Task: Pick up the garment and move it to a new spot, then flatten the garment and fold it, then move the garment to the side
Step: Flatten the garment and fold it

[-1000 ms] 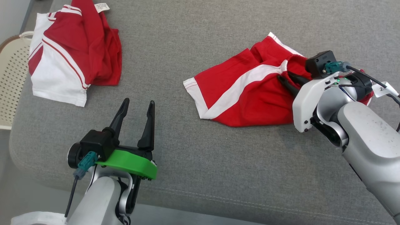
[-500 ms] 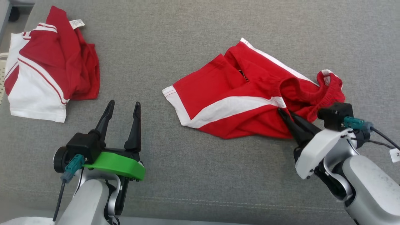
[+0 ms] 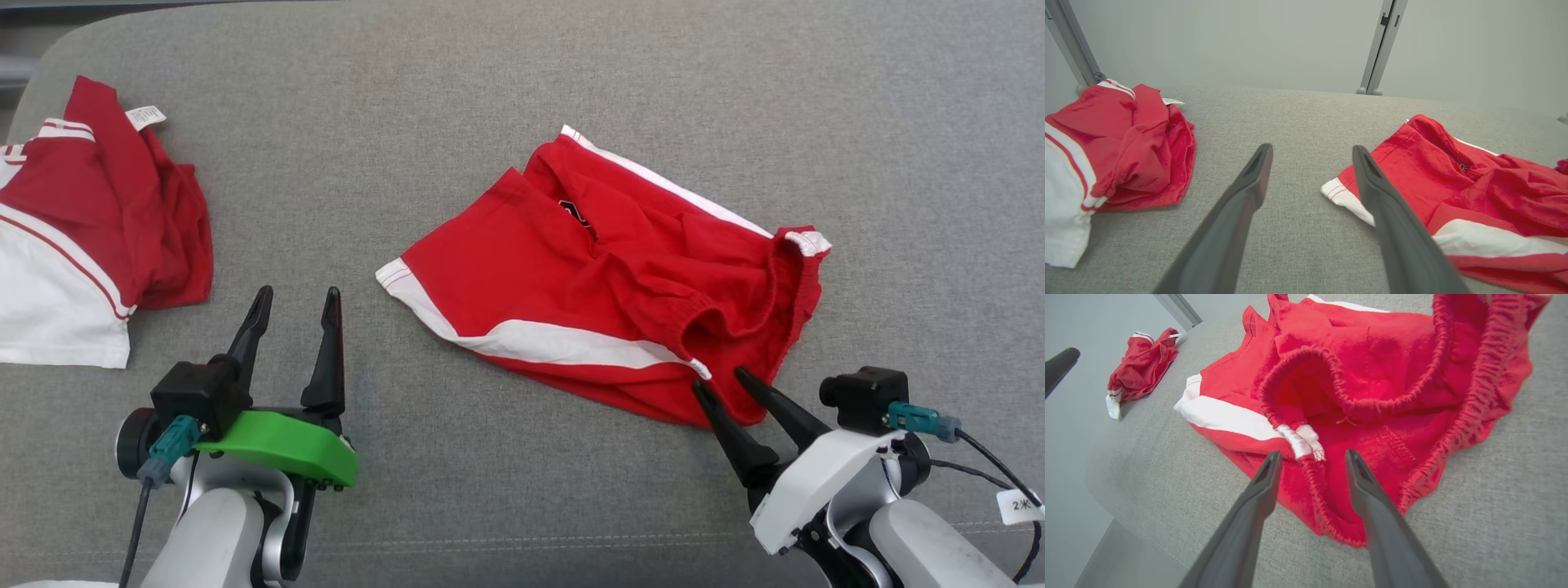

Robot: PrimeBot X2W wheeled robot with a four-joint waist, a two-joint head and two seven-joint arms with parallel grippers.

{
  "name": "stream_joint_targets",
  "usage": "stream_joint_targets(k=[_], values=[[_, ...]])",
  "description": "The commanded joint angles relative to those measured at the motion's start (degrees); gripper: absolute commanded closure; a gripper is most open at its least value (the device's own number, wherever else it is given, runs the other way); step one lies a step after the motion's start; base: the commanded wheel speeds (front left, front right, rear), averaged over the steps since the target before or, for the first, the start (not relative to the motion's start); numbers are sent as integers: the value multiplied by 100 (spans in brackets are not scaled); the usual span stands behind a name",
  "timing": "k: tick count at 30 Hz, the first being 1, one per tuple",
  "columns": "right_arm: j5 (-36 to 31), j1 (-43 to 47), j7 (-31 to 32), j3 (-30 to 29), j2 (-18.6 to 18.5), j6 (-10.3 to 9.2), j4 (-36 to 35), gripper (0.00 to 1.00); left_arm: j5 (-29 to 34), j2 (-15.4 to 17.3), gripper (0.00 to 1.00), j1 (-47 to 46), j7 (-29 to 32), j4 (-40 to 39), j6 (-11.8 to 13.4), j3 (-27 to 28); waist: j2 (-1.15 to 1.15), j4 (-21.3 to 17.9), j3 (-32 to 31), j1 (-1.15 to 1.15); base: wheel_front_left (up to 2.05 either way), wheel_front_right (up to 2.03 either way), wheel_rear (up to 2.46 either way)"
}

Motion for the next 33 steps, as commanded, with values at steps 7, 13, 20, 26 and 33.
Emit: stream_joint_targets(k=[7, 13, 20, 26, 33], values=[[7, 424, -354, -160, 121, -1, -202, 0, -76, 148, 0, 247, 105, -84, 165, 97, 0, -221, -346, 0, 0, 0, 0], [-525, 598, -926, -873, 348, -1, -616, 0, -141, 327, 0, 508, 133, -248, 386, 289, 0, -413, -648, 0, 0, 0, 0], [-1451, 511, -1213, -1811, 888, -1, -595, 0, -22, 498, 0, 682, 169, -357, 518, 305, 0, -474, -1008, 0, 0, 0, 0], [-2029, 732, -1102, -2099, 1277, 0, -520, 0, 2, 517, 0, 872, 109, -436, 506, 245, 0, -406, -1294, 0, 0, 0, 0], [-2453, 1019, -817, -2187, 1432, 0, -507, 0, 33, 519, 0, 1192, 82, -465, 566, 140, 0, -303, -1510, 0, 0, 0, 0]])
